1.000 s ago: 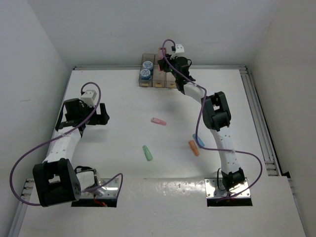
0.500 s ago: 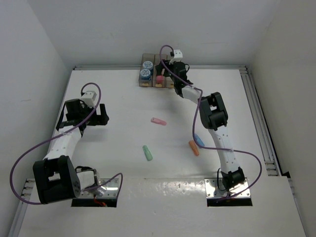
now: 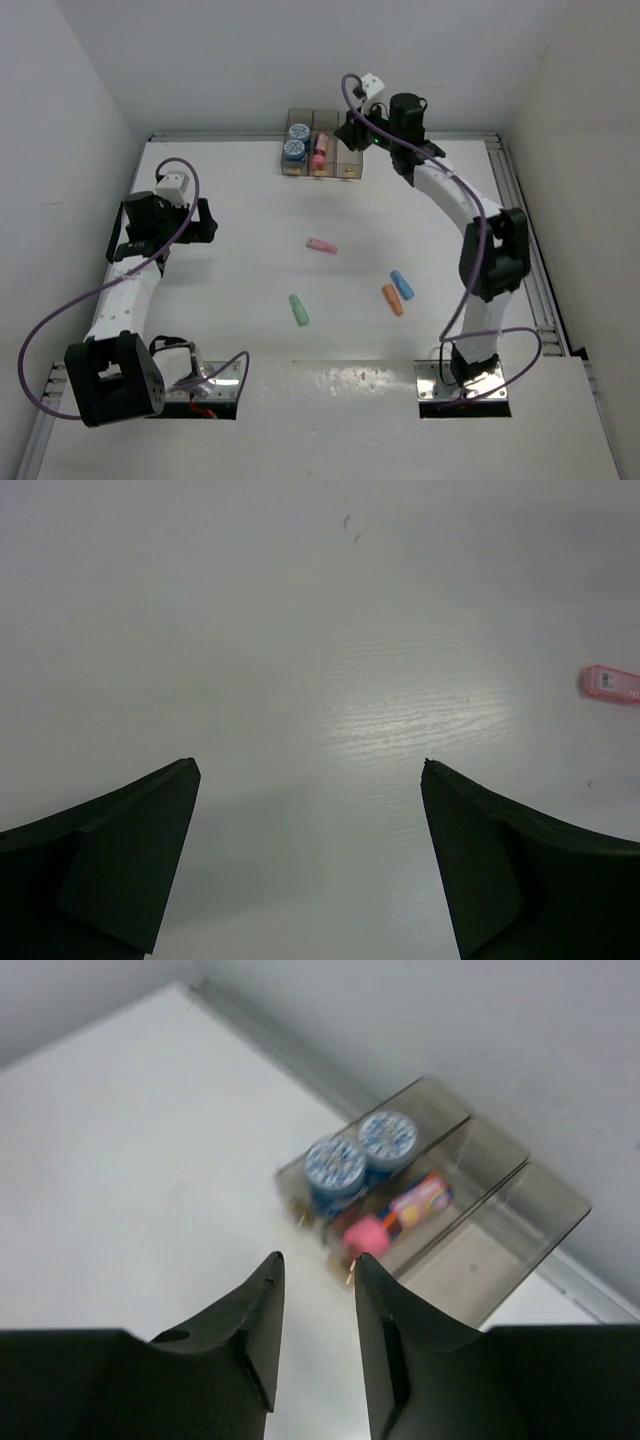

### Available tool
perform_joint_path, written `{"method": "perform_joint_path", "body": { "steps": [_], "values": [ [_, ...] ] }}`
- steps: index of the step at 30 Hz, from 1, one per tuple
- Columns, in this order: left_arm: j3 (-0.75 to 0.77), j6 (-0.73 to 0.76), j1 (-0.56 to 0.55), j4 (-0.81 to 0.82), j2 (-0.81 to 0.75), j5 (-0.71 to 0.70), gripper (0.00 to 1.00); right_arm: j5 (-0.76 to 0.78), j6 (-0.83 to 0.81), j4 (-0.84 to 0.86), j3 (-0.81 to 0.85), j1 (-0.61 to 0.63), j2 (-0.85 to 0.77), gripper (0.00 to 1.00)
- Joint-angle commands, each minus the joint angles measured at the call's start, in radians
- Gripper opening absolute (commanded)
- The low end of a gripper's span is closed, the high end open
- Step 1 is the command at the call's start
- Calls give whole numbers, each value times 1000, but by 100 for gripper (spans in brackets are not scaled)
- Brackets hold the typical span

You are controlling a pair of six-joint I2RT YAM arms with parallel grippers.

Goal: Sort the stationery into containers
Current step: Pick up the stationery from the center of the board.

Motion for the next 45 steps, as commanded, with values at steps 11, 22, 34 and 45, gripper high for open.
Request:
{"method": "perform_joint_path", "body": {
  "steps": [11,22,34,45],
  "values": [
    [22,46,11,-55,-92,13,100,-70,-274,-456,-432,163,-132,44],
    [-6,70,13,-57,-123,1,100,-4,-195,-187,-513,169,-57,50],
    [-26,49,13,-19,-87,-2,100,22,-339,-137,-570,240,-40,51],
    [-15,54,13,-2,-64,-3,100,124,-379,-147,-527,264,8,19]
  ]
}}
